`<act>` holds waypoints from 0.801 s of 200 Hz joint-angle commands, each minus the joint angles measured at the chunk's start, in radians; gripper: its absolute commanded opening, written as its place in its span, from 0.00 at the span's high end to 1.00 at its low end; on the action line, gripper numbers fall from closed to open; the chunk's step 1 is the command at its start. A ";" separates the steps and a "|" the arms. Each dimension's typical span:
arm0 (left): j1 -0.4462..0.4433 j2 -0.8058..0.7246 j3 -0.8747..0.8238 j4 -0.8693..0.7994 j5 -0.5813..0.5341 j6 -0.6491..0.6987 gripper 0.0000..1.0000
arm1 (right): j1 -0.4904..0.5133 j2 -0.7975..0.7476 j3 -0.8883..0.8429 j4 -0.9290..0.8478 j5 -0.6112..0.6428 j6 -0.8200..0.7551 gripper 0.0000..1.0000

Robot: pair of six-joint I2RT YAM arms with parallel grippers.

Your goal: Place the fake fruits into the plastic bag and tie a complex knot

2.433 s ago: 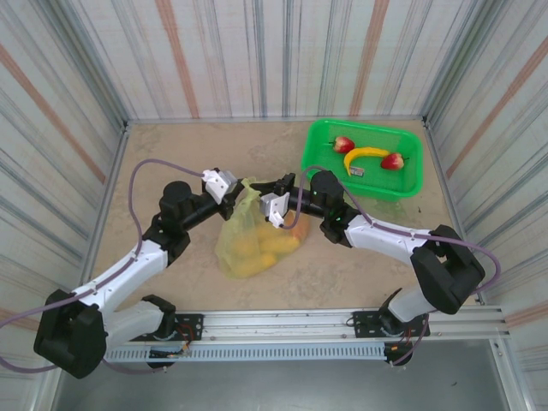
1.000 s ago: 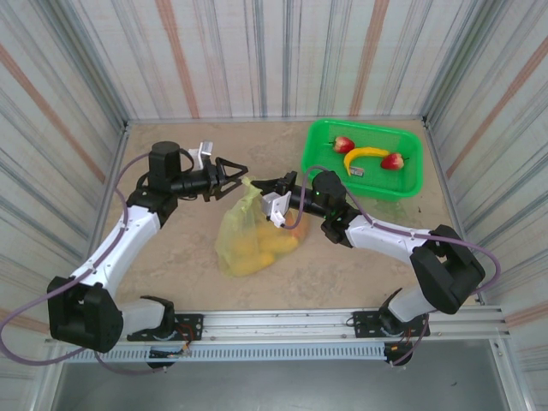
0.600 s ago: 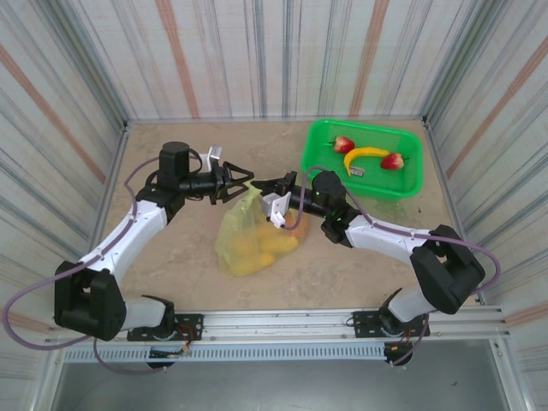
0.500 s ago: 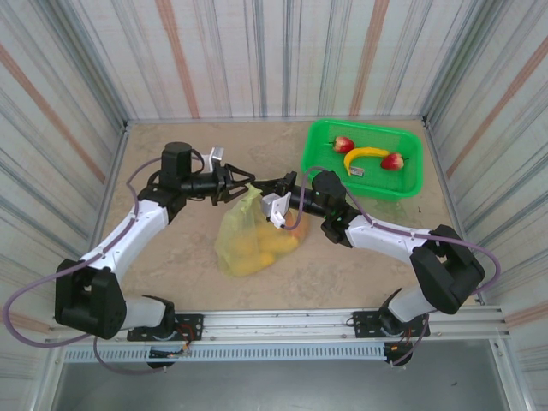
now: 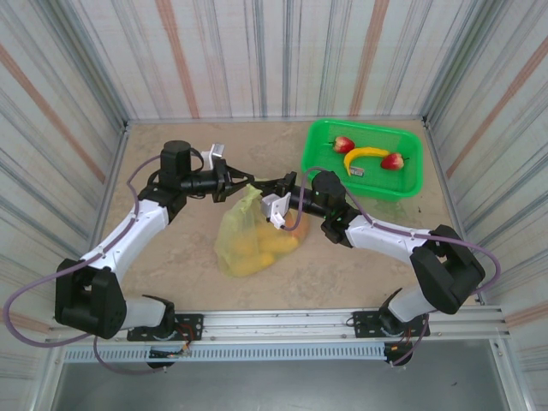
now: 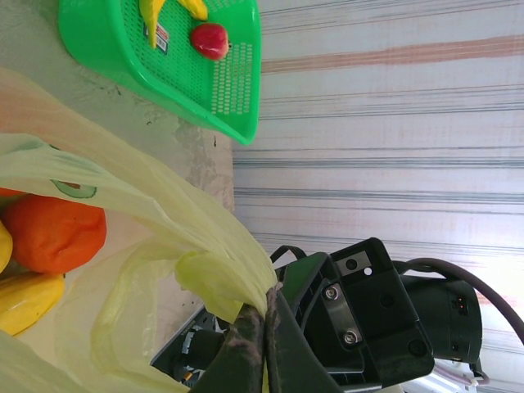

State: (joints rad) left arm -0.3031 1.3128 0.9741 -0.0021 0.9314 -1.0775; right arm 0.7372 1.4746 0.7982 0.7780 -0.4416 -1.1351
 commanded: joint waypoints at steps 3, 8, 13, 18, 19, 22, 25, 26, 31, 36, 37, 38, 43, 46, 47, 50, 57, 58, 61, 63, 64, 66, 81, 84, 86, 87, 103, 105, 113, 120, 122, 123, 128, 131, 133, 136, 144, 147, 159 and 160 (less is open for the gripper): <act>-0.001 -0.027 -0.003 0.039 -0.005 0.019 1.00 | -0.001 -0.014 -0.004 -0.005 0.009 -0.011 1.00; -0.001 -0.029 -0.004 0.039 -0.010 0.021 1.00 | -0.001 -0.017 -0.005 -0.009 0.011 -0.012 0.99; -0.002 -0.030 -0.004 0.036 -0.014 0.025 1.00 | -0.002 -0.019 -0.006 -0.011 0.014 -0.013 0.96; -0.001 -0.031 -0.006 0.034 -0.017 0.030 1.00 | 0.000 -0.022 -0.007 -0.012 0.019 -0.012 0.92; -0.002 -0.031 -0.006 0.035 -0.018 0.030 1.00 | 0.000 -0.022 -0.007 -0.011 0.020 -0.012 0.92; -0.001 -0.033 -0.008 0.036 -0.020 0.031 1.00 | 0.001 -0.024 -0.009 -0.011 0.026 -0.011 0.90; -0.001 -0.034 -0.009 0.037 -0.022 0.032 1.00 | 0.001 -0.027 -0.011 -0.011 0.030 -0.011 0.88; -0.001 -0.035 -0.010 0.037 -0.022 0.033 1.00 | 0.002 -0.027 -0.011 -0.011 0.032 -0.010 0.88; -0.001 -0.036 -0.011 0.037 -0.025 0.036 1.00 | 0.003 -0.029 -0.013 -0.010 0.041 -0.009 0.85; 0.000 -0.037 -0.013 0.035 -0.030 0.040 1.00 | 0.002 -0.034 -0.015 -0.011 0.048 -0.006 0.83; 0.000 -0.038 -0.014 0.034 -0.031 0.041 1.00 | 0.003 -0.034 -0.015 -0.012 0.048 -0.006 0.82; 0.001 -0.040 -0.014 0.033 -0.033 0.042 1.00 | 0.003 -0.035 -0.016 -0.012 0.049 -0.006 0.82; 0.004 -0.044 -0.016 0.030 -0.038 0.043 1.00 | 0.003 -0.039 -0.021 -0.016 0.051 -0.007 0.77; 0.004 -0.046 -0.019 0.030 -0.042 0.045 1.00 | 0.003 -0.044 -0.022 -0.018 0.051 -0.007 0.77; 0.006 -0.047 -0.020 0.030 -0.043 0.045 1.00 | 0.003 -0.044 -0.022 -0.019 0.051 -0.007 0.76; 0.005 -0.050 -0.022 0.031 -0.047 0.046 1.00 | 0.002 -0.048 -0.024 -0.025 0.052 -0.008 0.76; 0.011 -0.056 -0.032 0.035 -0.056 0.044 1.00 | 0.003 -0.061 -0.028 -0.041 0.059 -0.009 0.74; 0.012 -0.056 -0.033 0.035 -0.057 0.044 1.00 | 0.002 -0.063 -0.028 -0.044 0.059 -0.010 0.74; 0.016 -0.060 -0.035 0.039 -0.059 0.043 1.00 | 0.003 -0.067 -0.029 -0.049 0.063 -0.011 0.74; 0.016 -0.062 -0.037 0.041 -0.062 0.043 1.00 | 0.003 -0.070 -0.031 -0.054 0.065 -0.011 0.74; 0.017 -0.062 -0.039 0.042 -0.063 0.041 1.00 | 0.003 -0.072 -0.032 -0.055 0.066 -0.011 0.74; 0.018 -0.064 -0.042 0.045 -0.066 0.039 1.00 | 0.004 -0.077 -0.033 -0.058 0.068 -0.011 0.73; 0.028 -0.070 -0.056 0.060 -0.074 0.031 1.00 | 0.006 -0.105 -0.045 -0.086 0.078 -0.010 0.73; 0.028 -0.070 -0.057 0.060 -0.074 0.031 1.00 | 0.006 -0.112 -0.047 -0.095 0.081 -0.009 0.72; 0.028 -0.070 -0.058 0.061 -0.074 0.032 1.00 | 0.006 -0.117 -0.048 -0.103 0.082 -0.010 0.72; 0.028 -0.070 -0.058 0.062 -0.074 0.032 1.00 | 0.006 -0.119 -0.048 -0.110 0.083 -0.009 0.72; 0.029 -0.064 -0.068 0.077 -0.067 0.027 1.00 | 0.006 -0.161 -0.057 -0.185 0.082 -0.008 0.70; 0.029 -0.063 -0.071 0.079 -0.067 0.026 1.00 | 0.005 -0.167 -0.058 -0.192 0.082 -0.008 0.70; 0.029 -0.062 -0.078 0.091 -0.063 0.017 1.00 | 0.009 -0.187 -0.067 -0.213 0.087 -0.003 0.70; 0.029 -0.062 -0.088 0.104 -0.065 0.011 1.00 | 0.014 -0.209 -0.081 -0.213 0.094 0.016 0.70; 0.029 -0.064 -0.090 0.107 -0.065 0.008 1.00 | 0.015 -0.216 -0.086 -0.210 0.096 0.025 0.70; 0.029 -0.063 -0.092 0.108 -0.065 0.007 1.00 | 0.016 -0.218 -0.088 -0.208 0.096 0.028 0.71; 0.029 -0.064 -0.096 0.114 -0.068 0.007 1.00 | 0.019 -0.240 -0.098 -0.205 0.096 0.057 0.71; 0.029 -0.065 -0.100 0.115 -0.070 0.006 1.00 | 0.021 -0.252 -0.103 -0.205 0.096 0.074 0.72; 0.029 -0.066 -0.101 0.116 -0.071 0.007 1.00 | 0.023 -0.262 -0.106 -0.206 0.096 0.089 0.73; 0.029 -0.066 -0.105 0.117 -0.071 0.005 1.00 | 0.026 -0.276 -0.111 -0.209 0.095 0.113 0.74; 0.029 -0.067 -0.113 0.125 -0.075 0.001 1.00 | 0.038 -0.313 -0.120 -0.216 0.117 0.198 0.77; 0.029 -0.067 -0.116 0.129 -0.074 0.000 1.00 | 0.049 -0.325 -0.120 -0.220 0.137 0.247 0.77; 0.030 -0.070 -0.125 0.140 -0.075 -0.007 1.00 | 0.097 -0.375 -0.097 -0.280 0.271 0.493 0.74; 0.029 -0.070 -0.125 0.140 -0.074 -0.007 1.00 | 0.100 -0.379 -0.093 -0.290 0.284 0.511 0.74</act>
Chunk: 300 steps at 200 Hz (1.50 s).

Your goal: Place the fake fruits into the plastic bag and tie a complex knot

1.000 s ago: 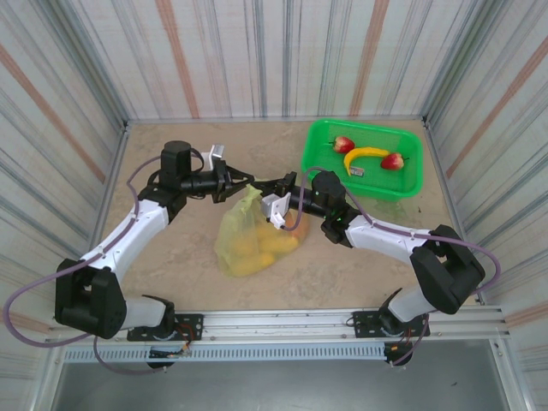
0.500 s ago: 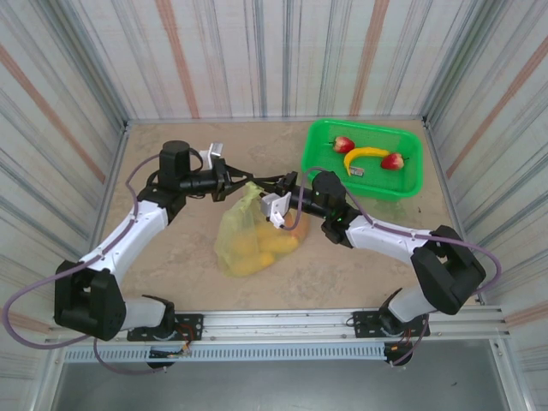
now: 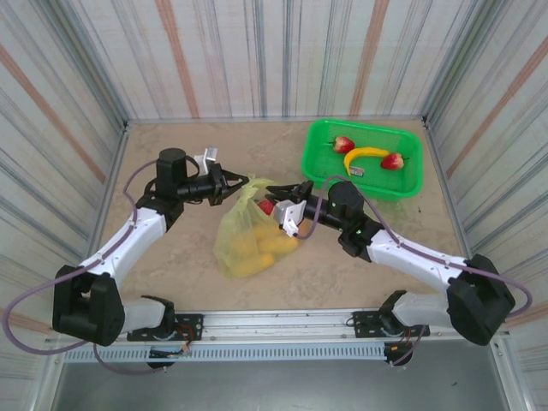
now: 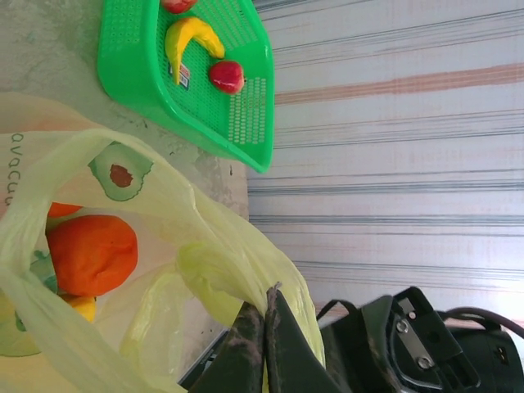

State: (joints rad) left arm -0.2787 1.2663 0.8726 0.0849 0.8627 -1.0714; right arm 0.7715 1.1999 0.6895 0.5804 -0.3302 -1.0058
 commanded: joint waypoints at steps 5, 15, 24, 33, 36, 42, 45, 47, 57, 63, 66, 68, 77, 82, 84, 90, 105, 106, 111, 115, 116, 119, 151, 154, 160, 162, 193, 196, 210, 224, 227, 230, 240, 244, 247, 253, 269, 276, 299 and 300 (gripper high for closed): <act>0.005 -0.024 -0.026 0.055 -0.007 -0.014 1.00 | 0.088 -0.121 0.042 -0.167 0.231 0.481 0.75; 0.004 -0.028 -0.032 0.057 -0.011 -0.017 1.00 | 0.106 -0.139 0.102 -0.343 0.285 0.617 0.83; 0.004 -0.031 -0.035 0.061 -0.014 -0.021 1.00 | 0.118 -0.153 0.107 -0.403 0.302 0.700 0.86; 0.004 -0.031 -0.037 0.063 -0.016 -0.023 1.00 | 0.124 -0.171 0.064 -0.377 0.275 0.749 0.86; 0.005 -0.031 -0.037 0.063 -0.016 -0.023 1.00 | 0.126 -0.175 0.048 -0.359 0.267 0.761 0.86; 0.004 -0.031 -0.037 0.064 -0.017 -0.024 1.00 | 0.132 -0.185 0.002 -0.292 0.248 0.790 0.86; 0.005 -0.031 -0.037 0.064 -0.016 -0.024 1.00 | 0.141 -0.187 -0.024 -0.257 0.242 0.808 0.85; 0.005 -0.032 -0.037 0.063 -0.016 -0.024 1.00 | 0.142 -0.187 -0.029 -0.251 0.243 0.813 0.85; 0.005 -0.033 -0.038 0.064 -0.017 -0.024 1.00 | 0.168 -0.183 -0.048 -0.228 0.262 0.858 0.77; 0.005 -0.036 -0.038 0.063 -0.018 -0.023 1.00 | 0.183 -0.172 -0.047 -0.230 0.281 0.873 0.72; 0.005 -0.036 -0.037 0.062 -0.019 -0.022 1.00 | 0.191 -0.165 -0.047 -0.226 0.292 0.880 0.70; 0.005 -0.037 -0.037 0.062 -0.019 -0.022 1.00 | 0.194 -0.160 -0.049 -0.223 0.298 0.884 0.69; 0.005 -0.040 -0.041 0.062 -0.021 -0.022 1.00 | 0.216 -0.145 -0.062 -0.183 0.307 0.894 0.66; 0.004 -0.041 -0.043 0.062 -0.022 -0.024 1.00 | 0.222 -0.135 -0.071 -0.148 0.304 0.904 0.65; 0.004 -0.043 -0.043 0.063 -0.022 -0.024 1.00 | 0.225 -0.131 -0.075 -0.136 0.303 0.909 0.65; 0.004 -0.045 -0.047 0.064 -0.025 -0.025 1.00 | 0.228 -0.116 -0.079 -0.100 0.297 0.932 0.64; 0.003 -0.054 -0.050 0.062 -0.030 -0.024 1.00 | 0.227 -0.070 -0.064 -0.061 0.289 0.981 0.63; 0.003 -0.055 -0.051 0.063 -0.031 -0.024 1.00 | 0.228 -0.066 -0.062 -0.059 0.288 0.983 0.62; 0.003 -0.057 -0.052 0.062 -0.034 -0.024 1.00 | 0.229 -0.050 -0.057 -0.048 0.285 0.994 0.62; 0.001 -0.059 -0.053 0.063 -0.035 -0.024 1.00 | 0.230 -0.037 -0.054 -0.037 0.282 1.002 0.61; 0.001 -0.059 -0.053 0.063 -0.036 -0.024 1.00 | 0.229 -0.035 -0.054 -0.034 0.281 1.003 0.60; 0.001 -0.060 -0.053 0.064 -0.036 -0.023 1.00 | 0.228 -0.026 -0.051 -0.024 0.275 1.008 0.60; -0.002 -0.065 -0.071 0.087 -0.039 -0.036 1.00 | 0.228 0.065 -0.018 0.034 0.243 1.045 0.55; -0.001 -0.065 -0.073 0.087 -0.039 -0.037 1.00 | 0.229 0.073 -0.016 0.041 0.241 1.049 0.55; -0.002 -0.067 -0.073 0.088 -0.040 -0.038 1.00 | 0.229 0.087 -0.013 0.058 0.240 1.058 0.55; -0.003 -0.067 -0.073 0.088 -0.042 -0.039 1.00 | 0.229 0.091 -0.012 0.065 0.240 1.061 0.54; -0.007 -0.074 -0.073 0.087 -0.049 -0.036 1.00 | 0.234 0.146 0.011 0.117 0.230 1.082 0.53; -0.007 -0.076 -0.073 0.085 -0.050 -0.035 1.00 | 0.235 0.150 0.014 0.119 0.231 1.081 0.53; -0.007 -0.077 -0.073 0.083 -0.053 -0.034 1.00 | 0.236 0.168 0.027 0.136 0.227 1.086 0.52; -0.008 -0.079 -0.073 0.084 -0.055 -0.033 1.00 | 0.237 0.186 0.043 0.143 0.219 1.088 0.52; -0.008 -0.078 -0.073 0.084 -0.056 -0.033 1.00 | 0.238 0.191 0.047 0.143 0.217 1.088 0.52; -0.010 -0.079 -0.074 0.084 -0.056 -0.032 1.00 | 0.238 0.194 0.050 0.144 0.215 1.088 0.52; -0.010 -0.081 -0.076 0.083 -0.058 -0.031 1.00 | 0.238 0.207 0.062 0.145 0.213 1.087 0.52; -0.011 -0.082 -0.078 0.084 -0.059 -0.033 1.00 | 0.239 0.212 0.064 0.147 0.213 1.087 0.51; -0.011 -0.082 -0.077 0.084 -0.060 -0.034 1.00 | 0.239 0.214 0.067 0.149 0.212 1.088 0.51; -0.012 -0.082 -0.078 0.084 -0.061 -0.033 1.00 | 0.238 0.222 0.072 0.153 0.210 1.089 0.49; -0.014 -0.083 -0.078 0.084 -0.064 -0.032 1.00 | 0.244 0.239 0.085 0.156 0.210 1.089 0.48; -0.014 -0.084 -0.078 0.084 -0.065 -0.032 1.00 | 0.245 0.245 0.088 0.156 0.212 1.090 0.49; -0.019 -0.087 -0.078 0.084 -0.068 -0.032 1.00 | 0.248 0.257 0.093 0.156 0.244 1.090 0.55; -0.018 -0.087 -0.078 0.084 -0.068 -0.032 1.00 | 0.248 0.257 0.093 0.156 0.245 1.089 0.56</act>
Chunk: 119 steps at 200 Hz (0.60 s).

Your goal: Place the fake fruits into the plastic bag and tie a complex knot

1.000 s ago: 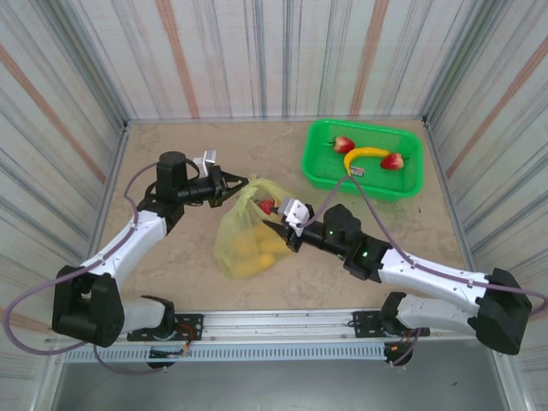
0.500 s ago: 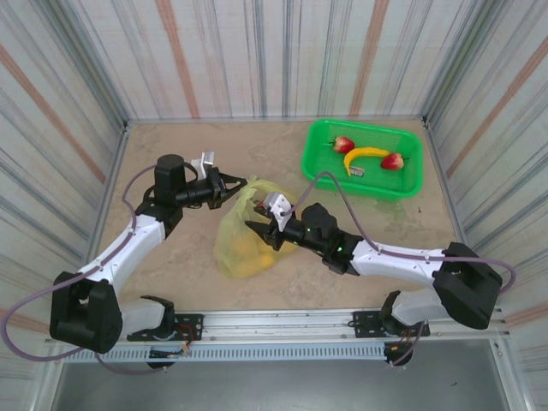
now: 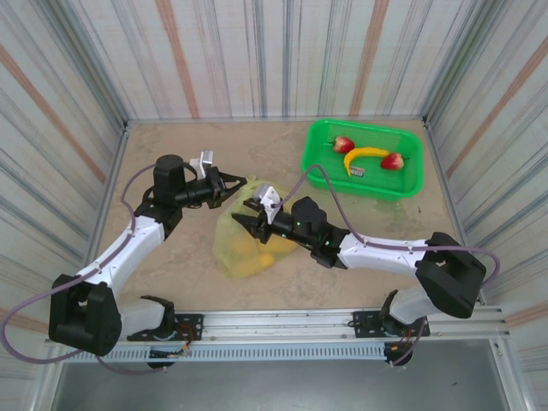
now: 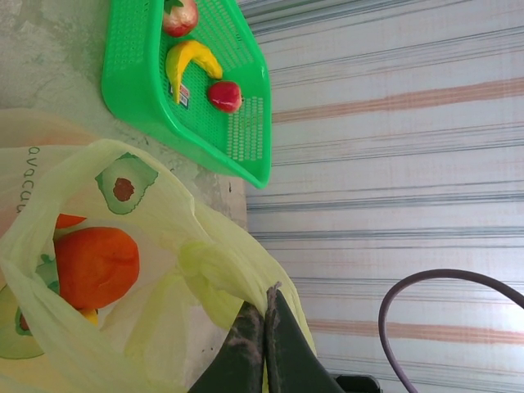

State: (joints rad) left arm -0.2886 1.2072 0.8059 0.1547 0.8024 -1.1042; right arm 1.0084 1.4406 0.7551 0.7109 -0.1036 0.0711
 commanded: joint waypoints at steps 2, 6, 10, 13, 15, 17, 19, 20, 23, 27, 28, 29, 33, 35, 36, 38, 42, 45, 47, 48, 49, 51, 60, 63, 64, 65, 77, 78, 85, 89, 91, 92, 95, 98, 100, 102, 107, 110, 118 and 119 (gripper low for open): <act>-0.008 -0.028 -0.011 0.014 -0.008 0.002 1.00 | 0.010 0.015 0.026 0.026 0.020 0.013 0.57; -0.008 -0.029 -0.011 0.013 -0.008 0.003 1.00 | 0.010 0.014 0.025 0.025 0.023 0.012 0.59; -0.008 -0.028 -0.011 0.013 -0.009 0.004 1.00 | 0.010 0.012 0.023 0.025 0.026 0.013 0.61; -0.009 -0.029 -0.011 0.011 -0.008 0.004 1.00 | 0.012 0.010 0.021 0.025 0.027 0.013 0.63; -0.008 -0.029 -0.010 0.011 -0.009 0.006 1.00 | 0.011 0.008 0.020 0.025 0.028 0.012 0.64; -0.008 -0.030 -0.011 0.010 -0.009 0.007 1.00 | 0.010 0.008 0.018 0.025 0.029 0.013 0.65; -0.009 -0.031 -0.010 0.010 -0.009 0.007 1.00 | 0.010 0.006 0.016 0.025 0.030 0.013 0.67; -0.009 -0.031 -0.010 0.009 -0.009 0.007 1.00 | 0.010 0.005 0.015 0.025 0.030 0.012 0.67; -0.009 -0.031 -0.011 0.008 -0.009 0.008 1.00 | 0.009 0.002 0.012 0.026 0.031 0.013 0.70; -0.009 -0.032 -0.011 0.008 -0.010 0.010 1.00 | 0.009 -0.003 0.009 0.026 0.031 0.012 0.73; -0.009 -0.032 -0.011 0.008 -0.011 0.010 1.00 | 0.009 -0.005 0.007 0.026 0.031 0.012 0.74; -0.008 -0.032 -0.011 0.007 -0.011 0.011 1.00 | 0.009 -0.006 0.006 0.026 0.031 0.012 0.75; -0.009 -0.032 -0.011 0.006 -0.012 0.013 1.00 | 0.009 -0.011 0.001 0.025 0.030 0.012 0.77; -0.009 -0.033 -0.011 0.005 -0.012 0.013 1.00 | 0.008 -0.013 -0.001 0.025 0.030 0.012 0.79; -0.009 -0.032 -0.011 0.005 -0.013 0.013 1.00 | 0.007 -0.015 -0.002 0.026 0.029 0.012 0.79; -0.008 -0.033 -0.011 0.005 -0.015 0.013 1.00 | 0.007 -0.018 -0.002 0.026 0.030 0.012 0.80; -0.009 -0.033 -0.011 0.005 -0.014 0.013 1.00 | 0.006 -0.023 -0.009 0.026 0.027 0.012 0.83; -0.009 -0.033 -0.013 0.006 -0.015 0.013 1.00 | 0.005 -0.026 -0.011 0.026 0.027 0.013 0.85; -0.009 -0.033 -0.013 0.006 -0.015 0.013 1.00 | 0.005 -0.028 -0.013 0.025 0.027 0.013 0.86; -0.009 -0.034 -0.013 0.006 -0.015 0.014 1.00 | 0.005 -0.029 -0.014 0.025 0.027 0.012 0.87; -0.009 -0.034 -0.013 0.006 -0.015 0.014 1.00 | 0.005 -0.031 -0.015 0.025 0.027 0.012 0.87; -0.009 -0.034 -0.014 0.007 -0.016 0.014 1.00 | 0.004 -0.032 -0.018 0.027 0.028 0.012 0.88; -0.009 -0.033 -0.013 0.008 -0.016 0.014 1.00 | 0.002 -0.042 -0.027 0.027 0.026 0.013 0.93; -0.008 -0.034 -0.014 0.008 -0.016 0.014 1.00 | 0.001 -0.045 -0.029 0.026 0.027 0.012 0.95; -0.008 -0.034 -0.013 0.008 -0.016 0.014 1.00 | 0.001 -0.046 -0.030 0.026 0.026 0.013 0.95; -0.008 -0.034 -0.013 0.008 -0.016 0.014 1.00 | 0.001 -0.048 -0.031 0.025 0.026 0.012 0.96; -0.009 -0.035 -0.013 0.007 -0.017 0.016 1.00 | -0.005 -0.057 -0.041 0.026 0.024 0.016 1.00; -0.008 -0.035 -0.013 0.006 -0.017 0.016 1.00 | -0.005 -0.057 -0.042 0.025 0.023 0.017 1.00; -0.009 -0.036 -0.012 0.005 -0.018 0.018 1.00 | -0.008 -0.062 -0.047 0.026 0.021 0.021 1.00; -0.008 -0.037 -0.011 0.004 -0.019 0.019 1.00 | -0.009 -0.065 -0.049 0.026 0.021 0.024 1.00; -0.009 -0.037 -0.011 0.003 -0.019 0.020 1.00 | -0.010 -0.066 -0.051 0.026 0.019 0.026 1.00; -0.009 -0.038 -0.011 0.003 -0.019 0.021 1.00 | -0.010 -0.067 -0.052 0.026 0.019 0.028 1.00; -0.009 -0.038 -0.010 0.002 -0.019 0.020 1.00 | -0.011 -0.067 -0.053 0.026 0.017 0.031 1.00; -0.009 -0.040 -0.011 0.003 -0.019 0.021 1.00 | -0.013 -0.068 -0.053 0.027 0.013 0.034 1.00; -0.009 -0.040 -0.011 0.003 -0.019 0.021 1.00 | -0.014 -0.068 -0.055 0.029 0.008 0.037 1.00; -0.009 -0.039 -0.011 0.002 -0.019 0.022 1.00 | -0.015 -0.068 -0.055 0.030 0.004 0.040 1.00; -0.009 -0.040 -0.010 0.002 -0.020 0.023 1.00 | -0.018 -0.068 -0.056 0.031 -0.009 0.048 1.00; -0.009 -0.040 -0.011 0.002 -0.020 0.025 1.00 | -0.019 -0.068 -0.056 0.031 -0.019 0.053 1.00; -0.009 -0.044 -0.010 -0.004 -0.023 0.031 1.00 | -0.028 -0.069 -0.057 0.033 -0.053 0.080 1.00; -0.009 -0.043 -0.010 -0.005 -0.024 0.032 1.00 | -0.029 -0.068 -0.057 0.035 -0.057 0.086 1.00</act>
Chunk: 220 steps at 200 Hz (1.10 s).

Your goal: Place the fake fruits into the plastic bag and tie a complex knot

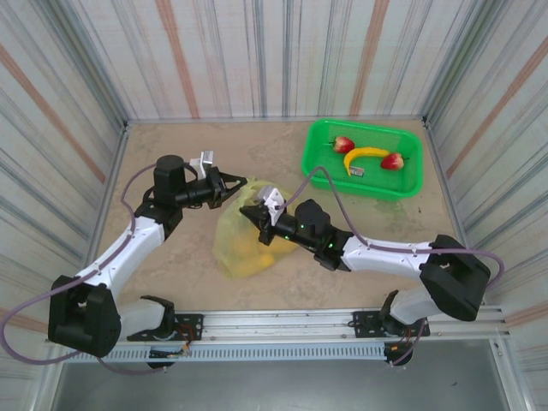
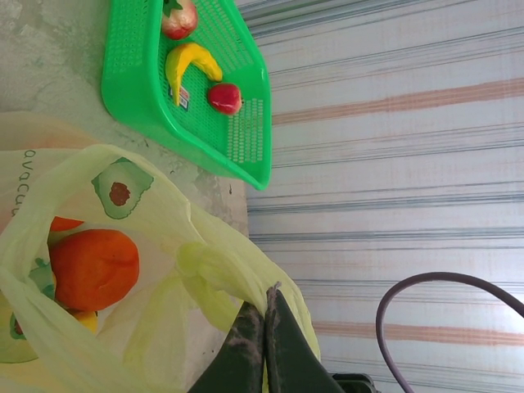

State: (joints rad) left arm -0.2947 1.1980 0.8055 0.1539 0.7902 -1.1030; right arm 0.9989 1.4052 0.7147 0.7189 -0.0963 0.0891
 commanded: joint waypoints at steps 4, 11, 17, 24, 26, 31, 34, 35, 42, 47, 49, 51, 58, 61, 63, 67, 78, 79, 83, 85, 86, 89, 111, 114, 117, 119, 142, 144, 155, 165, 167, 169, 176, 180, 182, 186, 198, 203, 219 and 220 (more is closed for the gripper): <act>-0.003 -0.036 -0.007 -0.008 -0.014 0.035 1.00 | -0.025 -0.034 -0.017 0.029 -0.083 0.086 1.00; 0.000 -0.038 -0.005 -0.015 -0.017 0.042 1.00 | -0.036 -0.035 -0.018 0.028 -0.116 0.119 1.00; -0.001 -0.043 -0.005 -0.021 -0.020 0.047 1.00 | -0.045 -0.039 -0.017 0.020 -0.137 0.146 1.00; 0.002 -0.048 -0.003 -0.027 -0.022 0.054 1.00 | -0.056 -0.043 -0.017 0.005 -0.161 0.174 1.00; 0.003 -0.050 -0.003 -0.028 -0.023 0.056 1.00 | -0.060 -0.046 -0.017 0.000 -0.170 0.180 1.00; 0.005 -0.052 -0.001 -0.032 -0.025 0.060 1.00 | -0.068 -0.052 -0.017 -0.016 -0.183 0.197 1.00; 0.008 -0.054 0.000 -0.034 -0.026 0.062 1.00 | -0.072 -0.056 -0.017 -0.028 -0.189 0.206 1.00; 0.009 -0.055 0.000 -0.035 -0.026 0.063 1.00 | -0.073 -0.057 -0.016 -0.031 -0.191 0.209 1.00; 0.017 -0.062 0.000 -0.037 -0.029 0.069 1.00 | -0.085 -0.070 -0.015 -0.065 -0.205 0.231 1.00; 0.021 -0.064 0.001 -0.039 -0.031 0.070 1.00 | -0.093 -0.079 -0.012 -0.094 -0.216 0.246 1.00; 0.023 -0.067 0.001 -0.040 -0.031 0.071 1.00 | -0.096 -0.085 -0.012 -0.108 -0.220 0.251 1.00; 0.027 -0.068 0.001 -0.040 -0.031 0.071 1.00 | -0.100 -0.089 -0.012 -0.119 -0.225 0.256 1.00; 0.037 -0.072 0.005 -0.043 -0.031 0.074 1.00 | -0.111 -0.103 -0.012 -0.163 -0.239 0.271 1.00; 0.041 -0.075 0.005 -0.044 -0.029 0.076 1.00 | -0.116 -0.111 -0.013 -0.181 -0.244 0.277 1.00; 0.044 -0.075 0.006 -0.045 -0.030 0.077 1.00 | -0.119 -0.116 -0.013 -0.191 -0.248 0.280 1.00; 0.049 -0.078 0.007 -0.046 -0.030 0.079 1.00 | -0.124 -0.125 -0.014 -0.214 -0.255 0.285 1.00; 0.063 -0.083 0.014 -0.056 -0.029 0.090 1.00 | -0.136 -0.152 -0.022 -0.268 -0.268 0.288 1.00; 0.065 -0.083 0.015 -0.057 -0.029 0.091 1.00 | -0.137 -0.154 -0.023 -0.272 -0.269 0.290 1.00; 0.069 -0.085 0.018 -0.061 -0.029 0.096 1.00 | -0.141 -0.165 -0.024 -0.295 -0.271 0.293 1.00; 0.071 -0.086 0.019 -0.062 -0.030 0.097 1.00 | -0.144 -0.171 -0.025 -0.308 -0.273 0.296 1.00; 0.073 -0.087 0.019 -0.064 -0.030 0.099 1.00 | -0.144 -0.173 -0.025 -0.313 -0.275 0.297 1.00; 0.075 -0.087 0.021 -0.067 -0.031 0.101 1.00 | -0.149 -0.180 -0.026 -0.331 -0.282 0.301 1.00; 0.091 -0.092 0.032 -0.091 -0.038 0.131 1.00 | -0.178 -0.227 -0.047 -0.440 -0.312 0.325 1.00; 0.090 -0.094 0.033 -0.096 -0.041 0.135 1.00 | -0.183 -0.234 -0.052 -0.452 -0.311 0.329 1.00; 0.091 -0.094 0.034 -0.100 -0.042 0.138 1.00 | -0.186 -0.239 -0.057 -0.459 -0.311 0.332 1.00; 0.091 -0.095 0.034 -0.101 -0.043 0.140 1.00 | -0.188 -0.243 -0.061 -0.461 -0.310 0.335 1.00; 0.083 -0.088 0.006 -0.067 -0.039 0.117 1.00 | -0.195 -0.259 -0.063 -0.510 -0.298 0.345 1.00; 0.082 -0.086 0.005 -0.064 -0.038 0.114 1.00 | -0.195 -0.260 -0.058 -0.517 -0.303 0.341 1.00; 0.071 -0.081 -0.005 -0.053 -0.038 0.104 1.00 | -0.183 -0.253 -0.037 -0.521 -0.303 0.326 0.94; 0.060 -0.077 -0.009 -0.051 -0.043 0.103 1.00 | -0.171 -0.247 -0.030 -0.486 -0.289 0.325 0.82; 0.057 -0.076 -0.010 -0.051 -0.044 0.104 1.00 | -0.169 -0.244 -0.029 -0.473 -0.291 0.328 0.80; 0.054 -0.076 -0.011 -0.051 -0.046 0.104 1.00 | -0.168 -0.241 -0.029 -0.458 -0.292 0.330 0.78; 0.044 -0.075 -0.013 -0.053 -0.053 0.107 1.00 | -0.165 -0.226 -0.024 -0.414 -0.303 0.346 0.73; 0.039 -0.074 -0.014 -0.054 -0.057 0.108 1.00 | -0.164 -0.216 -0.017 -0.397 -0.313 0.360 0.71; 0.035 -0.074 -0.015 -0.055 -0.059 0.110 1.00 | -0.163 -0.209 -0.012 -0.389 -0.317 0.367 0.70; 0.031 -0.072 -0.017 -0.057 -0.062 0.110 1.00 | -0.164 -0.195 0.000 -0.376 -0.324 0.381 0.69; 0.020 -0.068 -0.019 -0.060 -0.070 0.113 1.00 | -0.166 -0.146 0.038 -0.333 -0.354 0.437 0.66; 0.016 -0.067 -0.023 -0.060 -0.074 0.112 1.00 | -0.167 -0.124 0.052 -0.312 -0.370 0.467 0.64; 0.013 -0.066 -0.034 -0.054 -0.083 0.105 1.00 | -0.173 -0.054 0.099 -0.255 -0.432 0.560 0.62; 0.013 -0.066 -0.035 -0.054 -0.084 0.105 1.00 | -0.173 -0.050 0.102 -0.252 -0.434 0.567 0.62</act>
State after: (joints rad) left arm -0.2768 1.1294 0.7979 0.0799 0.7330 -1.0073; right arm 0.8299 1.2762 0.7387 0.3450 -0.4335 0.5018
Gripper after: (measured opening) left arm 0.058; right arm 0.371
